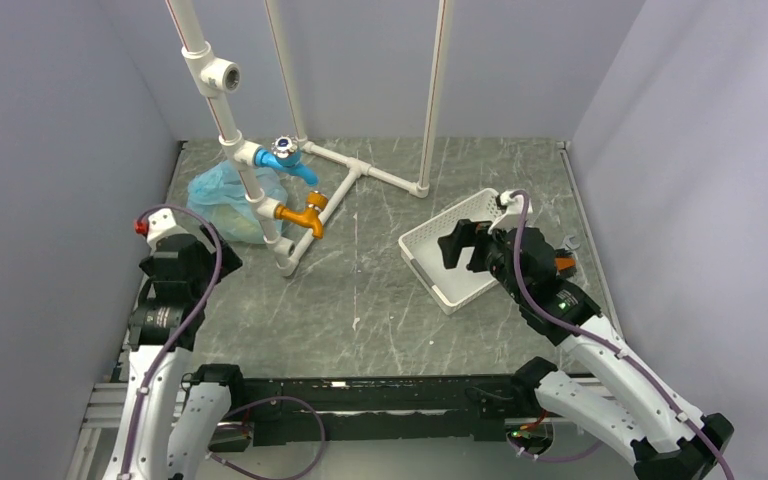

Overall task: Take the fake fruits out of the plastic bag
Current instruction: Move the plastic bag to the center of the board.

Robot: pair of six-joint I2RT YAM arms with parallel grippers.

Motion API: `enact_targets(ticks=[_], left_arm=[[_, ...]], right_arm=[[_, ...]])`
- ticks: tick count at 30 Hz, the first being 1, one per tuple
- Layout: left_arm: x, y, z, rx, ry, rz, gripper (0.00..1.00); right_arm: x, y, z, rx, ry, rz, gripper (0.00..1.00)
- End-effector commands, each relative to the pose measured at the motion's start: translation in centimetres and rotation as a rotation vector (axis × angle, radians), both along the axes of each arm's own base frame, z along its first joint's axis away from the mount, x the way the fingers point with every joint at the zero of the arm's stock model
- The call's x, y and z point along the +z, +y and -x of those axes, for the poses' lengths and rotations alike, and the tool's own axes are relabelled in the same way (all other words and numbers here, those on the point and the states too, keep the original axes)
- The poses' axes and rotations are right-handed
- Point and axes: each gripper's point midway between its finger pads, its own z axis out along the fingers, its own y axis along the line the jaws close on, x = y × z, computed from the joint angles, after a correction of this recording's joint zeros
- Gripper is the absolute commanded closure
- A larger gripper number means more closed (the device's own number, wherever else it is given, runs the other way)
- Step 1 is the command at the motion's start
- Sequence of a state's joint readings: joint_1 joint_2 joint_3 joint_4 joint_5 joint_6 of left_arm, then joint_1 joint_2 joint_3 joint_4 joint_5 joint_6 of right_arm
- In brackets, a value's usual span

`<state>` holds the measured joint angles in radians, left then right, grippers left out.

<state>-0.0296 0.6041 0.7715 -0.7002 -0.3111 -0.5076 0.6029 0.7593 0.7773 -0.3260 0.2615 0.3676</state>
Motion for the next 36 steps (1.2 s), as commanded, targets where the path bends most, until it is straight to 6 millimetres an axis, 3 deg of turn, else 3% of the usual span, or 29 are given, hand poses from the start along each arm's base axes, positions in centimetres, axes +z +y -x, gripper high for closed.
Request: enact_targets(ticks=[1,8,14,21,28,30,36], left_arm=[[3.8,1.4,-0.8,0.087,-0.095,0.025,0.01],[4.7,0.9,-4.3,0.040,-0.142,0.136,0.00],[6.3,1.9,-7.3,0.028,-0.245,0.150,0.00],[4.9,4.5,-11.1,0.027,-0.226,0.116,0.01],[4.4,5.9,-15.0,-0.031,-0.224,0.068,0.04],[4.2,6.2,-15.6,-0.079,-0.209,0.001,0.08],[1.4,8.5,-16.2,-0.079,-0.100,-0.030,0.04]], right_arm=[[1.4,3.1,1.0,0.152,-0.018,-0.110,0.00],[-1.0,3.6,1.6,0.193,0.033,-0.102,0.00],[-1.1,3.0,1.5,0.187,0.001,-0.049,0.00],[-1.2,3.5,2.0,0.234,-0.002,-0.048,0.00],[-1.3,4.1,2.8,0.296,0.040,-0.029,0.00],[-1.2,3.6,2.8,0.283,0.045,-0.003,0.00],[-0.7,3.6,2.8,0.284,0.054,0.010,0.00]])
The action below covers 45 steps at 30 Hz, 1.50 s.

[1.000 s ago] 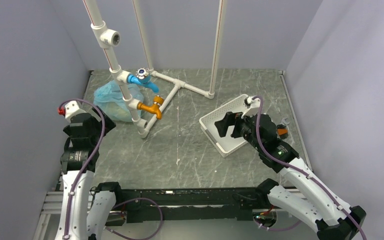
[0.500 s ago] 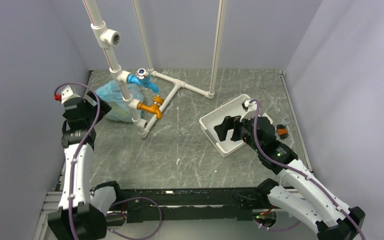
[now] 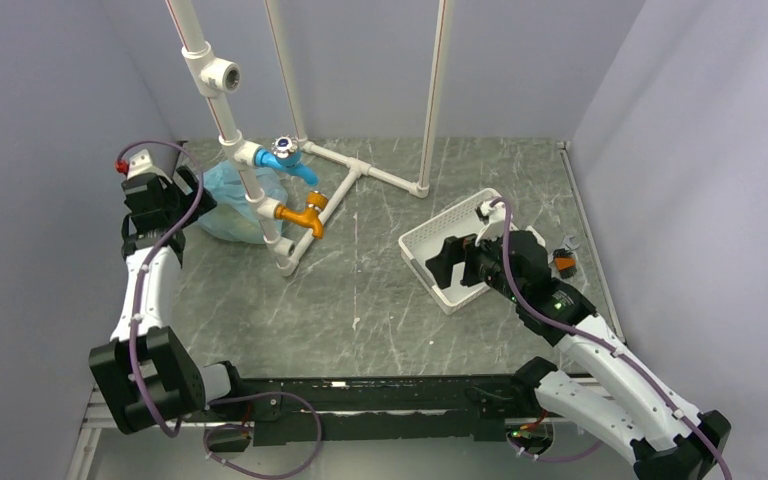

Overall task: Take the fake fruits out of the plastic bag
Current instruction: Move the plastic bag to the center of the board.

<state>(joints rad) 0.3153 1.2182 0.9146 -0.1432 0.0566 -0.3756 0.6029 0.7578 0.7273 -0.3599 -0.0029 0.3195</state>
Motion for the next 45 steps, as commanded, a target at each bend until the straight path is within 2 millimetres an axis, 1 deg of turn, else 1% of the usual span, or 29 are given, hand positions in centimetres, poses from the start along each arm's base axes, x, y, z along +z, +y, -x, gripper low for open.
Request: enact_targets(ticks=[1,3,5,6,8,10,14,17,20,23,25,27,29,33,35,37,38,40,41,43,44,45], left_arm=[[1.3,1.8,-1.6,-0.034,-0.015,-0.073,0.04],[0.8,1.6,-2.0,-0.063,-0.023,-0.059,0.03],[0.4,0.8,-2.6,-0.121,-0.036,-0.034,0.01],[0.2,0.5,-2.9,-0.145,-0.026,-0.018,0.01],[-1.0,0.2,-3.4,-0.172,0.031,0.017,0.01],[-2.3,0.4,-3.5,-0.165,0.090,0.036,0.01],[-4.5,2.0,-3.1,-0.094,0.179,0.057,0.02],[-5.8,1.4,-3.6,-0.125,0.210,0.105,0.03],[-6.6,1.1,-4.1,-0.147,0.220,0.136,0.10],[-6.8,1.3,-3.9,-0.139,0.224,0.126,0.20],[-6.7,1.4,-3.9,-0.132,0.220,0.121,0.24],[-6.5,1.3,-4.0,-0.138,0.216,0.118,0.35],[-6.4,1.3,-4.0,-0.142,0.217,0.117,0.43],[-6.3,1.5,-3.9,-0.133,0.226,0.107,0.63],[-6.2,1.7,-3.6,-0.122,0.232,0.099,0.75],[-6.1,2.1,-3.2,-0.097,0.241,0.085,0.82],[-6.0,2.4,-3.0,-0.081,0.247,0.077,0.87],[-5.7,2.8,-2.4,-0.042,0.264,0.070,0.98],[-5.4,3.0,-1.9,-0.016,0.275,0.067,1.00],[-5.4,3.4,-0.4,0.051,0.305,0.066,1.00],[-5.5,3.3,0.8,0.089,0.333,0.072,1.00],[-5.2,3.7,2.0,0.150,0.353,0.058,1.00]], right_arm=[[2.6,0.3,-0.3,0.018,-0.042,-0.008,0.00],[3.0,0.3,-0.3,0.016,-0.036,-0.010,0.00],[3.2,0.5,-0.1,0.027,-0.025,-0.013,0.00],[3.3,0.6,0.0,0.033,-0.021,-0.016,0.00],[3.4,0.8,0.3,0.047,-0.013,-0.029,0.00],[3.4,0.8,0.7,0.053,-0.006,-0.039,0.00],[3.0,0.8,1.2,0.058,0.007,-0.051,0.00],[2.6,0.6,1.3,0.048,0.019,-0.046,0.00],[2.3,0.6,1.4,0.051,0.026,-0.045,0.00],[2.1,0.6,1.4,0.050,0.033,-0.045,0.00],[2.1,0.5,1.5,0.045,0.037,-0.045,0.00],[1.9,0.5,1.5,0.046,0.042,-0.044,0.00],[1.8,0.6,1.5,0.047,0.045,-0.042,0.00],[1.8,0.7,1.5,0.050,0.054,-0.043,0.00],[1.6,0.8,1.5,0.055,0.058,-0.042,0.00],[1.5,0.9,1.5,0.057,0.064,-0.042,0.00],[1.4,0.9,1.6,0.062,0.068,-0.040,0.00],[1.4,1.1,1.6,0.070,0.072,-0.039,0.00],[1.3,1.1,1.6,0.070,0.075,-0.038,0.00],[1.2,1.2,1.6,0.073,0.079,-0.039,0.00],[1.0,1.3,1.6,0.073,0.083,-0.041,0.00],[0.9,1.3,1.5,0.068,0.091,-0.045,0.00]])
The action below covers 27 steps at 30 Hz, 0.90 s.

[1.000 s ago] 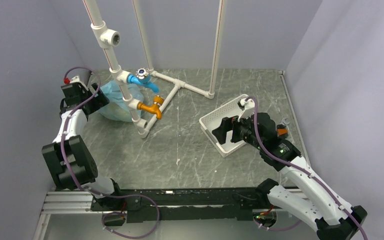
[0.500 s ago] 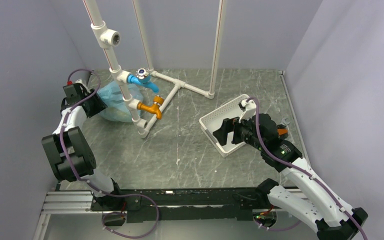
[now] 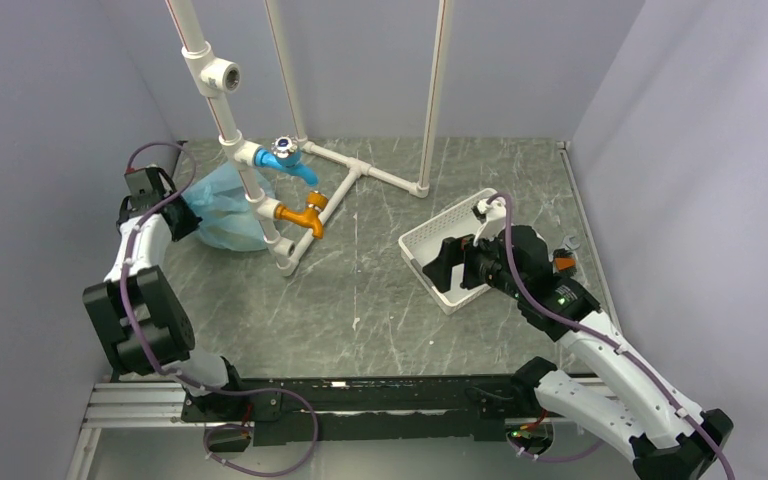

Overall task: Take the fake fruits out of the plastic bag
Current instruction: Move the plastic bag to the center of the board.

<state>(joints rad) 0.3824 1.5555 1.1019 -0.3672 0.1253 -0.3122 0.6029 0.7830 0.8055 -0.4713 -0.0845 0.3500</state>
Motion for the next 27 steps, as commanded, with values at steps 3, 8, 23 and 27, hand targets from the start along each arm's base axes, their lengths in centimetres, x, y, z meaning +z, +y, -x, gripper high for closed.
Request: enact_targets(ticks=[3,8,23,27], left_arm=[[3.8,1.9,6.4,0.298,0.088,-0.144,1.00],[2.2,-0.5,12.5,0.363,0.145,-0.085,1.00],[2.6,-13.1,20.8,0.168,0.035,0.092,1.00],[2.2,-18.3,20.7,-0.029,0.047,0.199,1.00]], right_arm=[[-0.3,1.0,-0.1,0.017,0.044,-0.026,0.00],[-1.1,1.6,-0.2,0.037,0.080,-0.017,0.00],[-3.7,3.3,1.0,0.090,0.203,-0.050,0.00],[-4.2,4.3,1.2,0.110,0.233,-0.035,0.00]])
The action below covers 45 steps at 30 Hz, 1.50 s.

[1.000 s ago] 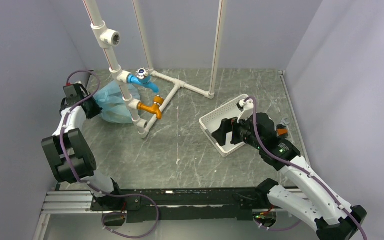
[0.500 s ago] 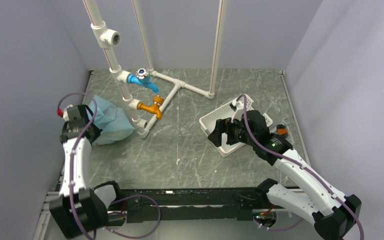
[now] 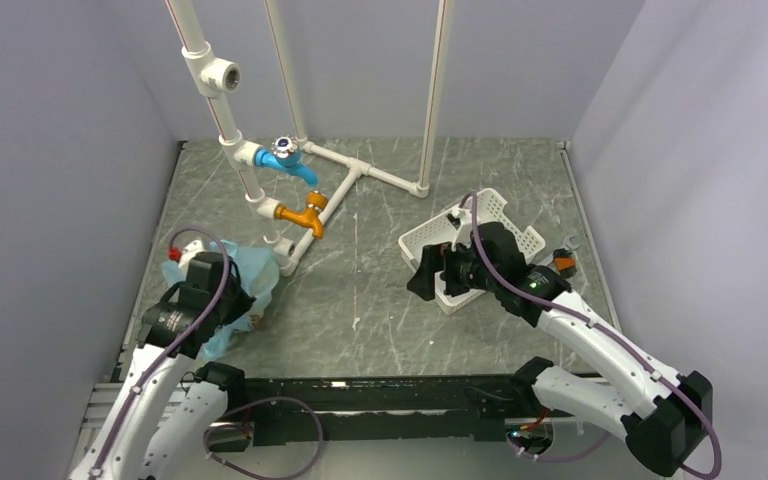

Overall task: Take the fake fruits out of the plastic bag
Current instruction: Move the plastic bag to the center of the board.

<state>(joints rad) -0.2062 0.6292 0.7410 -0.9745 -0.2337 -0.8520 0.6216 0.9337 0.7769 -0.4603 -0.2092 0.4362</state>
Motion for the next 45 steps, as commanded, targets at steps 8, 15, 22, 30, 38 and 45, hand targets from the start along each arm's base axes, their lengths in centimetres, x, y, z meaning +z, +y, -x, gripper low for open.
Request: enact_targets(ticks=[8,15,22,30,38,45], left_arm=[[1.5,-16.4,1.1,-0.460,0.078,-0.036,1.00],[2.5,-25.3,0.2,-0.650,0.045,-0.071,1.00],[2.8,-25.5,0.5,-0.703,0.005,-0.053,0.74],[3.4,-21.5,3.4,-0.679,-0.086,0.096,0.23],[5.8,-18.3,7.0,-0.756,-0.182,0.251,0.01],[6.0,-14.2,8.3,-0.717,-0.193,0.253,0.05]], right_arm=[[0.5,4.2,1.3,0.099,0.013,-0.026,0.00],[1.0,3.8,3.0,0.122,-0.034,-0.086,0.00],[-1.0,3.2,4.2,0.158,-0.022,-0.068,0.00],[-1.4,4.2,4.4,0.218,-0.019,-0.065,0.00],[-0.6,8.0,7.0,0.362,-0.046,-0.154,0.00],[0.5,12.1,9.3,0.442,-0.099,-0.182,0.00]])
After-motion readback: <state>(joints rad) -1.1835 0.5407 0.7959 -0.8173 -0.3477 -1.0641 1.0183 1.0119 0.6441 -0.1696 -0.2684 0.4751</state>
